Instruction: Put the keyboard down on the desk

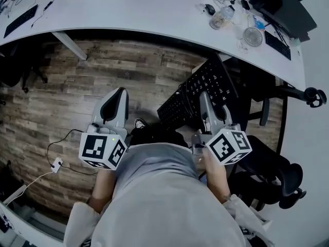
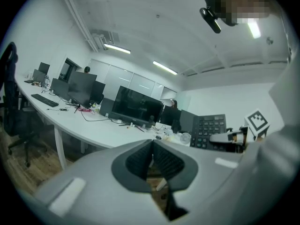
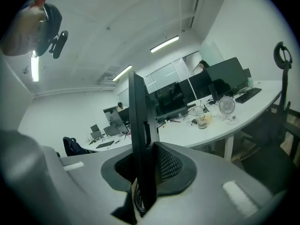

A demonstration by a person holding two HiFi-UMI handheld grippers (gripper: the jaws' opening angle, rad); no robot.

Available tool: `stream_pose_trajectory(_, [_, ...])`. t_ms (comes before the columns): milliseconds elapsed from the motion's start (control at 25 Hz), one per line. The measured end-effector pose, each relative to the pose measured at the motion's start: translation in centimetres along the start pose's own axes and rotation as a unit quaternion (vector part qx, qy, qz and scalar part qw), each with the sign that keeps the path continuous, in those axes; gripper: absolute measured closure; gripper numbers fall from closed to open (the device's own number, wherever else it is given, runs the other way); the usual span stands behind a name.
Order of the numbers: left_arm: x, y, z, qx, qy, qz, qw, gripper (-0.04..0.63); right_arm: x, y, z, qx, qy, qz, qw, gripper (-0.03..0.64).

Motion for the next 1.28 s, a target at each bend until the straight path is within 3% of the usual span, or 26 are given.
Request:
stream_pose_trajectory(520, [-0.6, 0.5, -1.3, 0.005, -0.004, -0.002, 1.0, 0.595, -0.2, 2.7, -0.5, -0.011, 0.049, -0.011, 0.999, 0.545])
stream_pose_trajectory(1280, [-5.1, 12.2, -6.7, -0.004, -0.005, -0.017, 0.9998, 0.595, -4.8, 16.6, 2.8, -0.036, 0.138, -0.04, 0.989, 0.543])
Point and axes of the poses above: the fingertips, and each gripper's own axes: y forward along the fingers, z to its right, x out of its underside, the point moved 7 cm from there along -y, backward along the fingers, and after that the axes turned 11 degrees about x, right-handed, at the moved point
